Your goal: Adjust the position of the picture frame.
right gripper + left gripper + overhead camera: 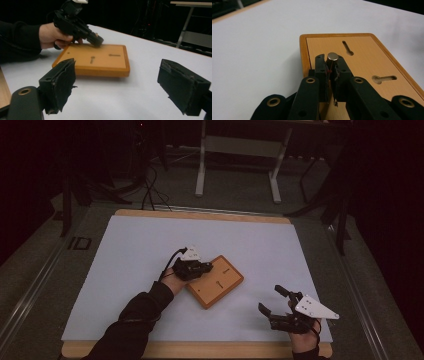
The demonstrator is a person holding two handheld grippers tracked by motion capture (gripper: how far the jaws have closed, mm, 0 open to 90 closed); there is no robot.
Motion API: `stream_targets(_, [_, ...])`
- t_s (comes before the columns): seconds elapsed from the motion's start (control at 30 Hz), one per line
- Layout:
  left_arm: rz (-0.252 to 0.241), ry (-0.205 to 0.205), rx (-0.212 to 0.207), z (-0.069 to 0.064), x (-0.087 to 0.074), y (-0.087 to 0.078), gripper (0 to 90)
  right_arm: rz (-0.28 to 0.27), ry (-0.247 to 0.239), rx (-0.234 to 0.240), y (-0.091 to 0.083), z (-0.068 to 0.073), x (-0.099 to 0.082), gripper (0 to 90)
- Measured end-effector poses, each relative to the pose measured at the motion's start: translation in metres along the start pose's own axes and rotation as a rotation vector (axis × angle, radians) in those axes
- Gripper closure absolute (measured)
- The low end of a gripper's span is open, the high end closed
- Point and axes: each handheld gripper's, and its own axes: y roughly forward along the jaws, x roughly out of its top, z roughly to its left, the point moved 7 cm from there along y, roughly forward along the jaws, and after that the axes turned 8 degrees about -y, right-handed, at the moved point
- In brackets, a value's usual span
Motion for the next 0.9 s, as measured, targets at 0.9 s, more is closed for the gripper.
stream_targets(0.9, [0.066,-0.014,-0.047,0.003,-0.010,0.026,82.3,0.025,0.003,0.000,0.001,0.000,0.000,15.0])
